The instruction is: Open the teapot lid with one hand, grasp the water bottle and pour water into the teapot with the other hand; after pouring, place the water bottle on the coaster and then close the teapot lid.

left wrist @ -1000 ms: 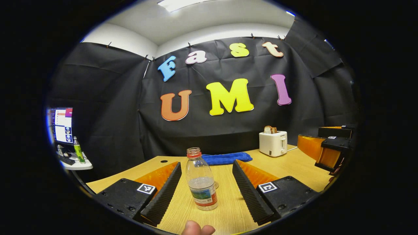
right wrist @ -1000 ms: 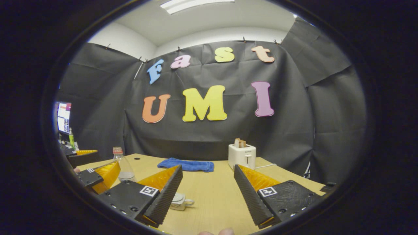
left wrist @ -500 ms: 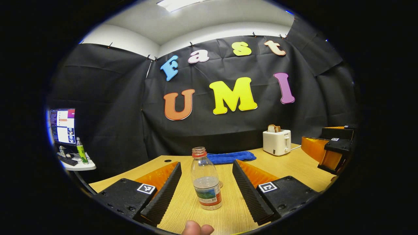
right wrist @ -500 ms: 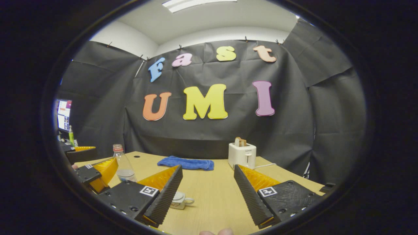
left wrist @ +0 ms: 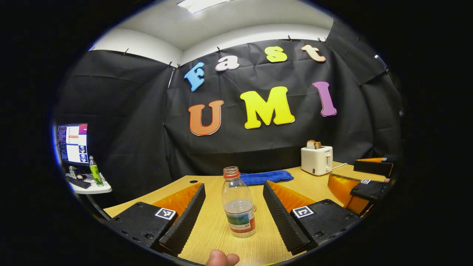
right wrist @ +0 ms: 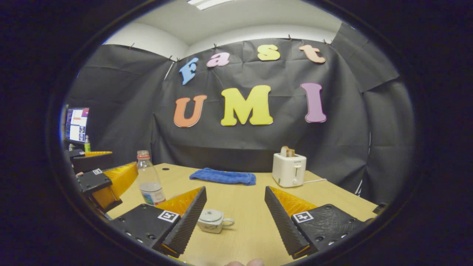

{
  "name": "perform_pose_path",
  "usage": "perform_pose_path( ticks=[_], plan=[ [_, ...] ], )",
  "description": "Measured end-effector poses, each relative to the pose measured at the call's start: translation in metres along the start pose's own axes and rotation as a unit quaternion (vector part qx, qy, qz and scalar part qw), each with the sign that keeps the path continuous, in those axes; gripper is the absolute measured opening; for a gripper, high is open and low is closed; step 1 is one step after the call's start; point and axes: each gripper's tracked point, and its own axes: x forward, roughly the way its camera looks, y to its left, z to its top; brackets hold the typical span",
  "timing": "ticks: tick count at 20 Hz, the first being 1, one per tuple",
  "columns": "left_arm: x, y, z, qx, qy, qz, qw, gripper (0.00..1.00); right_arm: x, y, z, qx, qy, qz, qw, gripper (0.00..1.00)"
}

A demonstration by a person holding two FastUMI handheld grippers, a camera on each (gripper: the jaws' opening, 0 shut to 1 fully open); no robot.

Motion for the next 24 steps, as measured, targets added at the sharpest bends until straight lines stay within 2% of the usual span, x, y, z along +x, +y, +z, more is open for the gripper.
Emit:
perform_pose_path(
  ticks=[7, 13, 15, 17, 18, 19, 20, 21, 22, 23, 24],
  plan=[
    [0.003, 0.019, -0.001, -0.001, 0.005, 0.020, 1.000, 0.98, 0.039, 0.023, -0.051, -0.024, 0.060, 0.032, 0.997, 0.95],
    [0.006, 0.030, -0.006, 0.011, 0.014, 0.035, 0.999, 0.98, 0.064, 0.031, -0.071, -0.024, 0.086, 0.040, 0.995, 0.97],
    [0.007, 0.031, -0.006, 0.007, 0.016, 0.035, 0.999, 0.98, 0.070, 0.034, -0.074, -0.024, 0.090, 0.043, 0.995, 0.94],
    [0.007, 0.033, -0.007, 0.006, 0.016, 0.036, 0.999, 0.98, 0.073, 0.039, -0.073, -0.024, 0.090, 0.047, 0.995, 0.78],
    [0.007, 0.034, -0.006, 0.006, 0.017, 0.037, 0.999, 0.98, 0.075, 0.040, -0.073, -0.025, 0.091, 0.049, 0.994, 0.75],
    [0.008, 0.035, -0.008, 0.006, 0.018, 0.039, 0.999, 0.98, 0.077, 0.042, -0.074, -0.028, 0.091, 0.050, 0.994, 0.66],
    [0.007, 0.036, -0.008, 0.007, 0.020, 0.040, 0.999, 0.98, 0.077, 0.043, -0.073, -0.031, 0.091, 0.049, 0.994, 0.63],
    [0.008, 0.037, -0.009, 0.008, 0.021, 0.041, 0.999, 0.98, 0.077, 0.043, -0.074, -0.034, 0.092, 0.047, 0.994, 0.54],
    [0.008, 0.038, -0.009, 0.008, 0.022, 0.041, 0.999, 0.98, 0.078, 0.046, -0.074, -0.036, 0.095, 0.053, 0.993, 0.51],
    [0.008, 0.037, -0.009, 0.008, 0.022, 0.041, 0.999, 0.98, 0.077, 0.048, -0.076, -0.037, 0.096, 0.054, 0.993, 0.35],
    [0.008, 0.038, -0.009, 0.008, 0.022, 0.041, 0.999, 0.98, 0.078, 0.050, -0.076, -0.038, 0.097, 0.057, 0.993, 0.30]
  ],
)
